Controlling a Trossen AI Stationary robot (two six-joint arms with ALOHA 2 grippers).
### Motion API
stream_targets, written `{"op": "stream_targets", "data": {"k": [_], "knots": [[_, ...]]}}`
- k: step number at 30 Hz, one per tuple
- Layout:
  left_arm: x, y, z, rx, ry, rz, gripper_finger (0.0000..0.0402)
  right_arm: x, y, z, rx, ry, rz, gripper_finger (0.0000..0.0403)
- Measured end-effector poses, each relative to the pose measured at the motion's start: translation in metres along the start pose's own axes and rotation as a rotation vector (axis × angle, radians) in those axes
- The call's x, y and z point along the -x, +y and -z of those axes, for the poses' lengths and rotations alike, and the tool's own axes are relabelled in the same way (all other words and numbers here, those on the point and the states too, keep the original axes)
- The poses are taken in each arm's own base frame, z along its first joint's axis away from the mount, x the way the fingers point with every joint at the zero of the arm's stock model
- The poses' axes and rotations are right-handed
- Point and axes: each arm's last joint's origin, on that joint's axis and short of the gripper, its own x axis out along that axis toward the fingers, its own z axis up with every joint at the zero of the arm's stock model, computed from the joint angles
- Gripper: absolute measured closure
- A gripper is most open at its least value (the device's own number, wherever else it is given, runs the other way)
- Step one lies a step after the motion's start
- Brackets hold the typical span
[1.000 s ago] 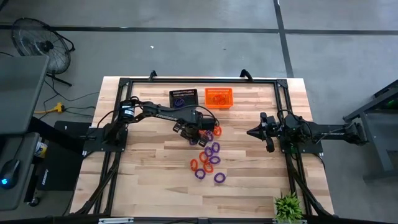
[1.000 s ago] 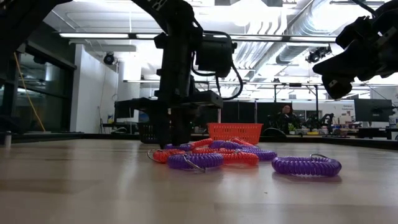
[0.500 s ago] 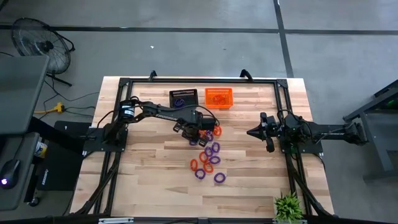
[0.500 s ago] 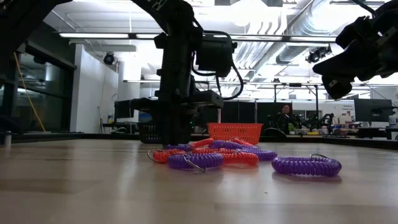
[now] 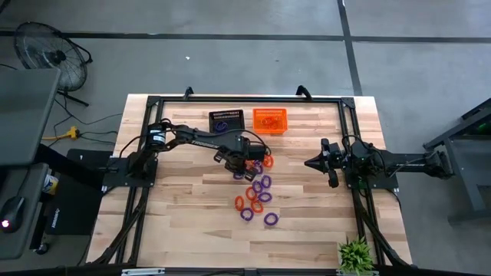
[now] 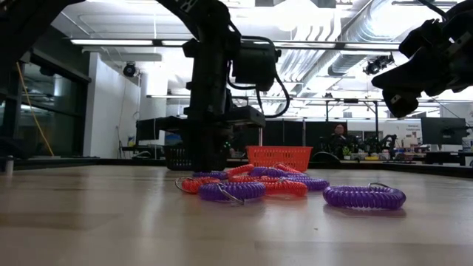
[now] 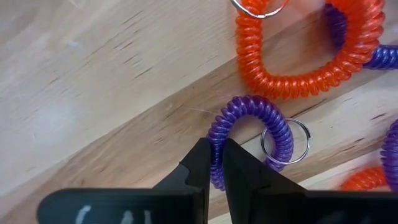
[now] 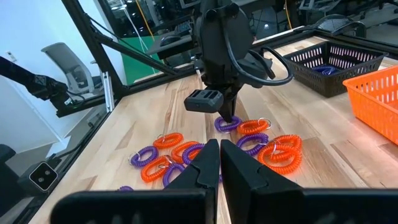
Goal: Sort spring keychains
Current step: Put the purple spring keychain into the purple bin
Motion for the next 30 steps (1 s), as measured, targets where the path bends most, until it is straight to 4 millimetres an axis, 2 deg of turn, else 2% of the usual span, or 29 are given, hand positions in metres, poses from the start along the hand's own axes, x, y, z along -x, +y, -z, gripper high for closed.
{"op": "stream_targets", "data": {"k": [12,19,30], "knots": [[0.008,0.002,0.003,-0.013,0.008,-0.001,0.0378,0.000,0.000,0.000,0.000,0.000,0.000,0.0392],[0.029,0.004,0.005,-0.035,-0.031,0.032,0.0378,0.000,0.000,0.000,0.000,0.000,0.000,0.0392],[0.081,0.020,0.017,-0.034,-0.143,0.030,0.0378,0.000,0.000,0.000,0.000,-0.001,-0.001,0.0392]]}}
